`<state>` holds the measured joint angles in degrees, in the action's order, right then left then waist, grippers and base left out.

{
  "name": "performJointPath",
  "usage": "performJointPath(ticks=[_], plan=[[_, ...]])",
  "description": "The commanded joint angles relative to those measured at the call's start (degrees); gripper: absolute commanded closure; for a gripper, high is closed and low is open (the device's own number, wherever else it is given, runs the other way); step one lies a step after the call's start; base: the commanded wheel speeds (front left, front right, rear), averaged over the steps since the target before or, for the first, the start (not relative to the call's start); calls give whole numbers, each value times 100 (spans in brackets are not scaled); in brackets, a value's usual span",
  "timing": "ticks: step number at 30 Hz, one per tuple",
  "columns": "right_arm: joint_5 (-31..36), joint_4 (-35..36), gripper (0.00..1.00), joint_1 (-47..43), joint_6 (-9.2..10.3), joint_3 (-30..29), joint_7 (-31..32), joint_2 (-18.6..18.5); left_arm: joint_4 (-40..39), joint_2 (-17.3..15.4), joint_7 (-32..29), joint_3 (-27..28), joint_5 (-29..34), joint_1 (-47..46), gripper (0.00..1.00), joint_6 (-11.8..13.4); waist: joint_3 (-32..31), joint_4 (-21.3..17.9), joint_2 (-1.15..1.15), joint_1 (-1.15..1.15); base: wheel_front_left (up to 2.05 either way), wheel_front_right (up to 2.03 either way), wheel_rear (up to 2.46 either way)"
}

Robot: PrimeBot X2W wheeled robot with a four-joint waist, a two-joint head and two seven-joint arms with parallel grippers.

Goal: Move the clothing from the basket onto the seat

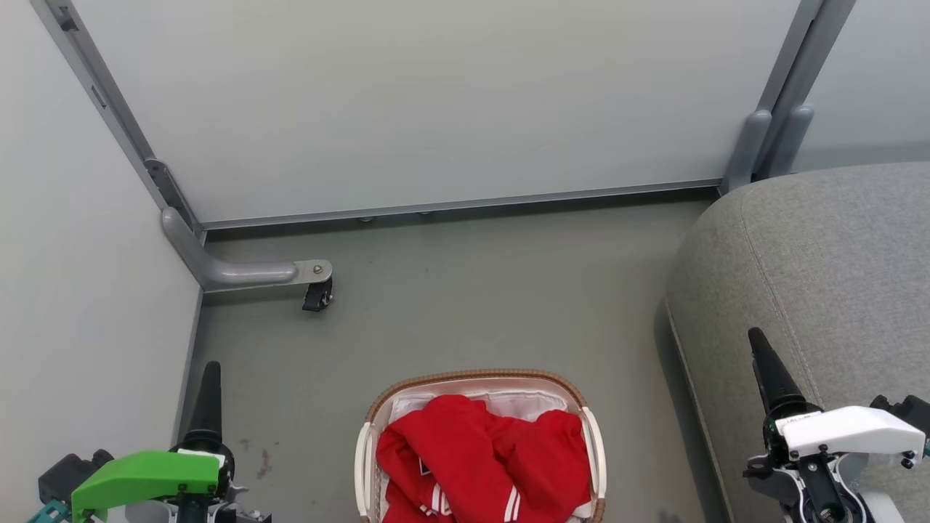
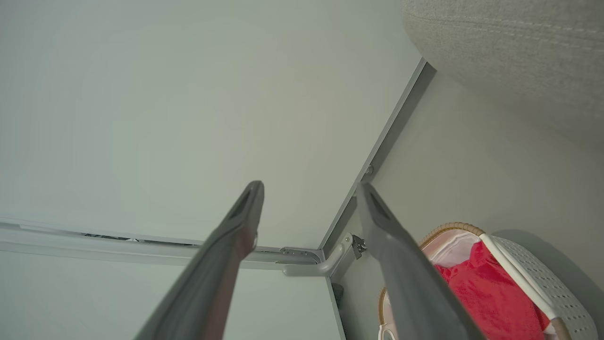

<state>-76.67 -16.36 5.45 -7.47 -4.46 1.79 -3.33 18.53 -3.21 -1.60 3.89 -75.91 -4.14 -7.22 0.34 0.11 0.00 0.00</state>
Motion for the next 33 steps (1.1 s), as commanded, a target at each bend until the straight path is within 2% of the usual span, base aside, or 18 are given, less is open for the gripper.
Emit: performJointPath(ticks=[1, 19, 33], plan=[[236, 56, 0, 193, -2, 57, -82, -67, -45, -94, 70, -37, 296, -201, 0, -10, 0, 2, 0, 0, 0, 0, 0], [2307, 20, 0, 307, -2, 374, -484, -216, 64, -263, 471, -394, 2073, -276, 0, -16, 19, 17, 0, 0, 0, 0, 0], [3820, -33, 0, 292, -2, 429, -749, -187, 235, -333, 735, -605, 3407, -308, 0, -21, 31, 27, 0, 0, 0, 0, 0]])
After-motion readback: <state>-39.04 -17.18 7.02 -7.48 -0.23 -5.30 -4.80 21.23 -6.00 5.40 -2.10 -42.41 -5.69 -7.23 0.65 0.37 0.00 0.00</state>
